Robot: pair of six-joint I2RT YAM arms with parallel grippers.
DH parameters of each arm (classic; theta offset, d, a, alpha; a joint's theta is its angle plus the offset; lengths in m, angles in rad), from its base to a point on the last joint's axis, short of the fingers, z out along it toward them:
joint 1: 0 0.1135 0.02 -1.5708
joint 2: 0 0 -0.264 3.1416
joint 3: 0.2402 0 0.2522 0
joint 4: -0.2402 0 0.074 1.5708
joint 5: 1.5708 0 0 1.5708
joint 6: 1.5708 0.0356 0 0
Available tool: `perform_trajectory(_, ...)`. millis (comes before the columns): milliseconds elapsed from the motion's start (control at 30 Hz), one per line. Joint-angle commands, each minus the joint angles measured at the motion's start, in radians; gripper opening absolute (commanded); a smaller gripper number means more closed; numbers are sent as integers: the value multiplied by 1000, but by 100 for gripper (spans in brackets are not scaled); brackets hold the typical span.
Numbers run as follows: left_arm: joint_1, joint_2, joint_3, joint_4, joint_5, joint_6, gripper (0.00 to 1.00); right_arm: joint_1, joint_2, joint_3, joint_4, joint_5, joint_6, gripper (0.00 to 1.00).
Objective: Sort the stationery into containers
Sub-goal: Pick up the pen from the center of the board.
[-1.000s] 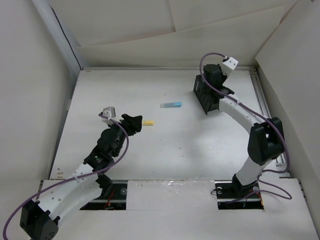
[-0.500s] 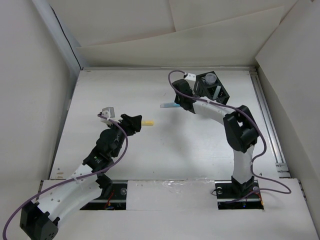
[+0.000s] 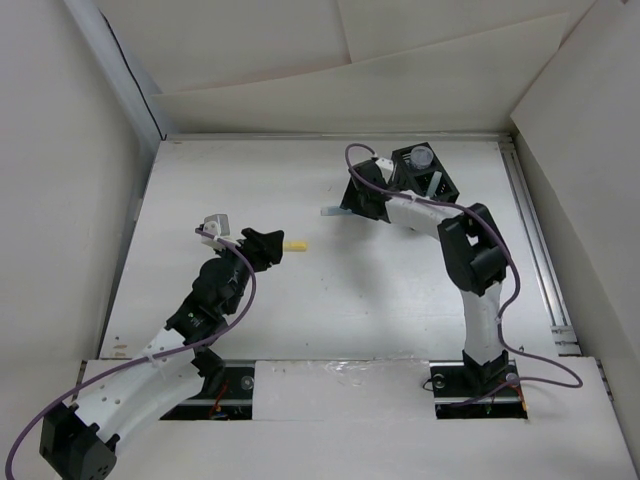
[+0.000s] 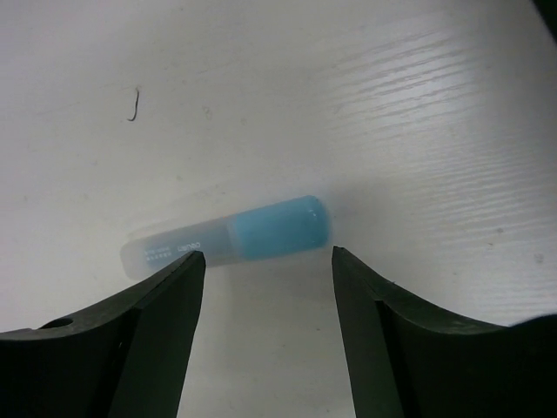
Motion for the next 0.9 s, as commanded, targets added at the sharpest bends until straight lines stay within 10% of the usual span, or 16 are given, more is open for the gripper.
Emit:
perform_trajectory(0, 4, -13, 21, 34, 0, 3, 60, -5, 26, 55, 47, -63, 58, 66)
perform_trajectory(400, 4, -22, 21, 34, 9, 3, 60, -23, 116, 165, 46, -24, 100, 53)
perform_trajectory(867, 4, -22, 21, 34, 9, 3, 60, -23, 245, 365, -126, 33, -24, 61)
